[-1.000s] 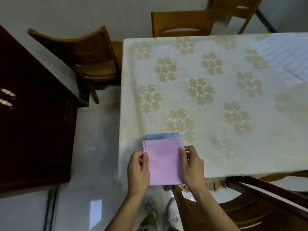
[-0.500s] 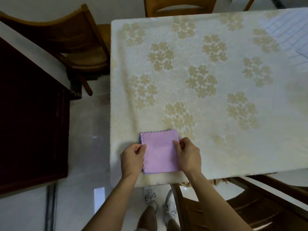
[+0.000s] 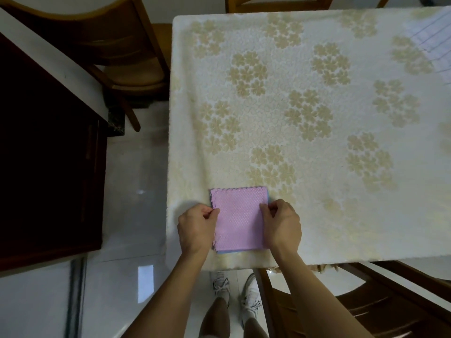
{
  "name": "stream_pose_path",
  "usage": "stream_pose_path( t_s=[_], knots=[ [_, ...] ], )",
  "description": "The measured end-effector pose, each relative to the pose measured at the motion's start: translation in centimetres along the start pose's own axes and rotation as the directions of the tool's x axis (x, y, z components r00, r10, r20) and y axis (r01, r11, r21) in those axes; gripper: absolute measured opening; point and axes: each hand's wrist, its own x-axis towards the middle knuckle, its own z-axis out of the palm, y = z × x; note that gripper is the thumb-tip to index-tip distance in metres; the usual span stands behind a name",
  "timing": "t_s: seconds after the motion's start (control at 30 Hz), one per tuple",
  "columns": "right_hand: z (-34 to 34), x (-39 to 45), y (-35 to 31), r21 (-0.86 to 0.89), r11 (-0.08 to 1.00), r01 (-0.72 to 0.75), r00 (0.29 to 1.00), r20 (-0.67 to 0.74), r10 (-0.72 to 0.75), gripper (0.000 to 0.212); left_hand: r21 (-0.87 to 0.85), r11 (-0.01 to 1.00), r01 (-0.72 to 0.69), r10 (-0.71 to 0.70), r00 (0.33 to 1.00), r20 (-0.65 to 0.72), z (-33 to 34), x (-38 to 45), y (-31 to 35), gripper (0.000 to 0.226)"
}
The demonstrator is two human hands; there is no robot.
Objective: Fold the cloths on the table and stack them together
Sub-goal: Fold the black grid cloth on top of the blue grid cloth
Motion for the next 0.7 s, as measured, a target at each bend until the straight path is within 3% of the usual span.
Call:
stream_pose_path(
  t_s=[0.3, 0.43, 0.57, 0.7],
  knots=[
    [0.3, 0.1, -0.1, 0.03, 0.999, -0.043, 0.997, -0.061, 0.045, 0.017, -0.016, 1.0, -0.011, 0.01, 1.0, -0.006, 0.6, 0.2, -0.6, 0.015],
    [-0.1, 0.1, -0.3, 0.0, 1.0, 0.002, 0.998, -0.059, -0.002, 0.02, 0.092, 0.994, -0.053, 0.055, 0.998, -0.021, 0.5, 0.2, -0.6, 0.021],
    [-2.4, 0.2, -1.3, -0.114, 0.979, 0.167, 0.986, -0.007, -0.169, 0.032, 0.214, 0.961, -0.173, 0.189, 0.98, -0.06, -1.1, 0.1, 0.5, 0.028],
    [-7.0, 1.0, -3.8, -0.204, 0.934, 0.292, 0.955, 0.018, -0.295, 0.043, 0.292, 0.873, -0.391, 0.416, 0.909, -0.027, -4.0, 0.5, 3.3, 0.047]
  ],
)
